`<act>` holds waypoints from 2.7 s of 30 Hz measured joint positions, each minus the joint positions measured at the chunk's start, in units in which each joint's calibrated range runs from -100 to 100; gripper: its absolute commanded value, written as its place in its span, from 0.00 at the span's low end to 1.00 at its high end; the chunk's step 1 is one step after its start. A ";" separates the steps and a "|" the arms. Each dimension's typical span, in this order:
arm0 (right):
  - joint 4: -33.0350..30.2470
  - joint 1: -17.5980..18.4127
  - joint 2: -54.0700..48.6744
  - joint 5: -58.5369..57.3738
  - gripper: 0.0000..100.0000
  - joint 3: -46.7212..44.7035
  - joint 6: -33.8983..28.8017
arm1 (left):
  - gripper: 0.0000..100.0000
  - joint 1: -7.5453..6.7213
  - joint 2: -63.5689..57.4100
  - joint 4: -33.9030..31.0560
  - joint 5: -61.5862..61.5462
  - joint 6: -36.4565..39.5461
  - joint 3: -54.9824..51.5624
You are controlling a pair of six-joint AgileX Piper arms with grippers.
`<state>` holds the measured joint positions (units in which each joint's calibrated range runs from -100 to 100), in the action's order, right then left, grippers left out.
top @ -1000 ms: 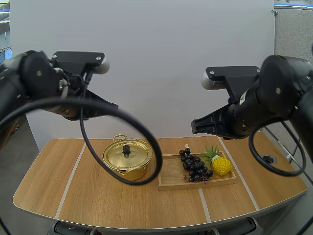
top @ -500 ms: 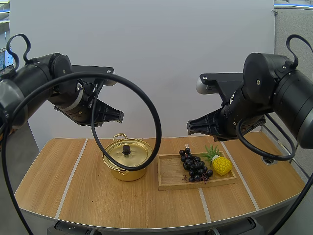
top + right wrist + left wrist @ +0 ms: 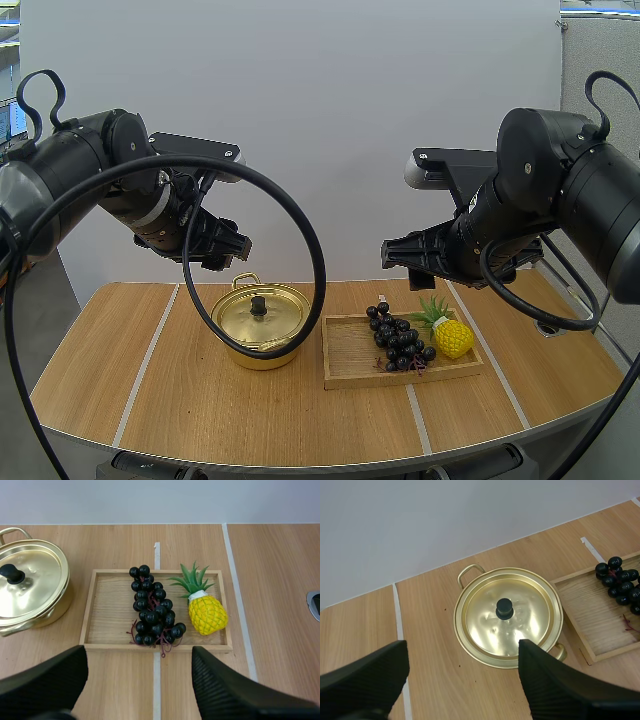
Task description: Open the pot, put the grape inside, and close it
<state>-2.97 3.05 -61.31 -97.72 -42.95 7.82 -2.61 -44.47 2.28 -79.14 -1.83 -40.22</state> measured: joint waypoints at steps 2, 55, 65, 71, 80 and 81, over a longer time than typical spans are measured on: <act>0.11 0.00 0.00 0.00 1.00 0.00 0.00 | 1.00 0.00 0.00 0.00 0.00 0.00 0.00; -0.38 0.00 0.00 -0.31 1.00 0.00 0.00 | 1.00 0.00 30.79 9.12 -2.05 -19.80 11.46; -0.38 0.00 0.00 -0.31 1.00 0.00 0.00 | 1.00 0.00 43.58 9.92 -3.62 -20.92 18.06; -0.38 0.00 0.00 -0.31 1.00 0.00 0.00 | 1.00 0.00 48.24 10.91 -3.47 -21.68 19.23; -0.38 0.00 0.00 -0.31 1.00 0.00 0.00 | 1.00 -1.78 52.04 11.85 -2.50 -22.17 20.36; -0.38 0.00 0.00 -0.31 1.00 0.00 0.00 | 1.00 -1.98 52.28 11.96 -2.37 -22.21 20.36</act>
<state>-3.35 3.05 -61.31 -98.04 -42.95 7.82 -4.58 7.82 14.24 -81.51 -24.03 -19.86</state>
